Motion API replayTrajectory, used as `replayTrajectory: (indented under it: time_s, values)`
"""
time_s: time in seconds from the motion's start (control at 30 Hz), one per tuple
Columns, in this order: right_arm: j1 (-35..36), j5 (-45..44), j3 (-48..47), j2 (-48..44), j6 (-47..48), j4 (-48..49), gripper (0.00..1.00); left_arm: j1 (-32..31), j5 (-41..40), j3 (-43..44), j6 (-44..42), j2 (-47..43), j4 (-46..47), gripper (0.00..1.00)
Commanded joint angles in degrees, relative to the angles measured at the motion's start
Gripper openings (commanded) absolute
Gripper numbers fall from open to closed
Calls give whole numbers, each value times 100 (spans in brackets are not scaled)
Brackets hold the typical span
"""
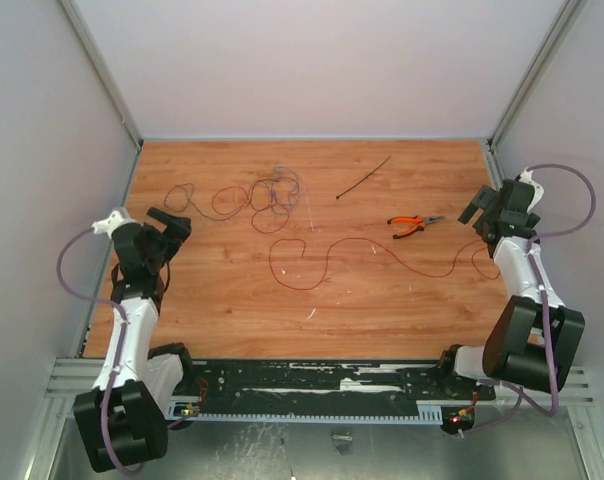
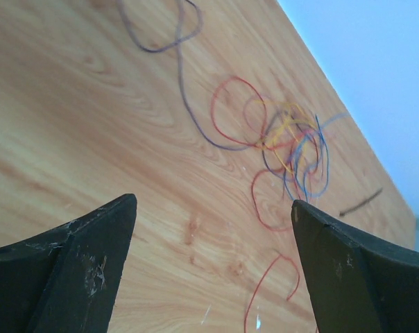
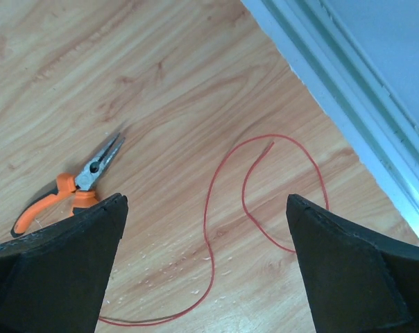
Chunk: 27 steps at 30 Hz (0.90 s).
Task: Zip-tie the wires
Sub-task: Pick up the cable at the center of the board.
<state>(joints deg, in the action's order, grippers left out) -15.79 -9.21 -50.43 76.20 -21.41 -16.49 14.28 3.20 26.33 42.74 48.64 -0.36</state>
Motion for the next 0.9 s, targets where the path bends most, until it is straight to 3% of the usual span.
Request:
replayTrajectory:
  time_s: [0.0, 0.3, 0.67, 0.87]
  values:
    - [78, -28, -273, -341, 319, -83, 99, -451, 709, 582, -884, 392, 123, 98]
    - [375, 1368, -241, -812, 714, 141, 99, -1985, 199, 1360, -1369, 1815, 10, 98]
    - [590, 1750, -38, -824, 804, 216, 99, -2318, -378, 3350, -1833, 4257, -26, 83]
    - [599, 1853, 13, -827, 803, 303, 99, -2382, -391, 4329, -2027, 5160, -304, 66]
